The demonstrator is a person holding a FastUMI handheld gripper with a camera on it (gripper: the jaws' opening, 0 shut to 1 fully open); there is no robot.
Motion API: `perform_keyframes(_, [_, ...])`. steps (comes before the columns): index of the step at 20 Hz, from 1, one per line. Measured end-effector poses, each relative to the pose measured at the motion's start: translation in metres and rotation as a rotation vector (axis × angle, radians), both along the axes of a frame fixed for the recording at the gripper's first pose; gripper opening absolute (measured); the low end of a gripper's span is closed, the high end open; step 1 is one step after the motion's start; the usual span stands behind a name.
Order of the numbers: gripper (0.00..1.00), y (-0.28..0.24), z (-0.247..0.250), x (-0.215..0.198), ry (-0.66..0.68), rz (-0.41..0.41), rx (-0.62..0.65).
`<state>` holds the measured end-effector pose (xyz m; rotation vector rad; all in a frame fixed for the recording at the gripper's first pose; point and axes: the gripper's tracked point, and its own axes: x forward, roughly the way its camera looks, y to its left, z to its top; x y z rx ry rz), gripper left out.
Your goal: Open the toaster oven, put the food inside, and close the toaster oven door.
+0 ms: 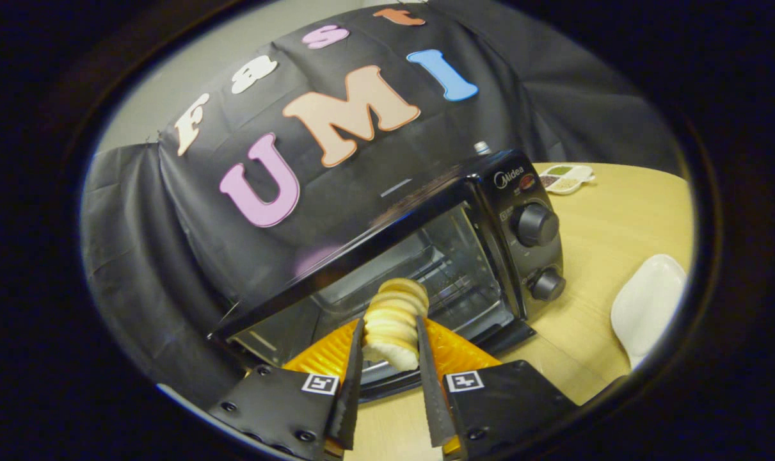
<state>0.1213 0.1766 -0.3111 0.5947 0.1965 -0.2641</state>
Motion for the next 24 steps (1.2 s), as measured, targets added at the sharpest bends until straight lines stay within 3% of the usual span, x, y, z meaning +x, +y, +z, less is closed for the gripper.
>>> perform_keyframes(3, [0.46,0.009,-0.006,0.019,-0.001,-0.024,-0.010])
perform_keyframes(7, [0.53,0.008,-0.015,0.034,0.036,-0.042,-0.058])
perform_keyframes(12, [0.62,0.018,-0.023,0.041,0.046,0.032,-0.028])
perform_keyframes(20, [0.85,0.035,0.019,-0.008,-0.035,0.175,-0.053])
perform_keyframes(24, [0.96,0.015,0.041,-0.045,-0.104,0.181,-0.057])
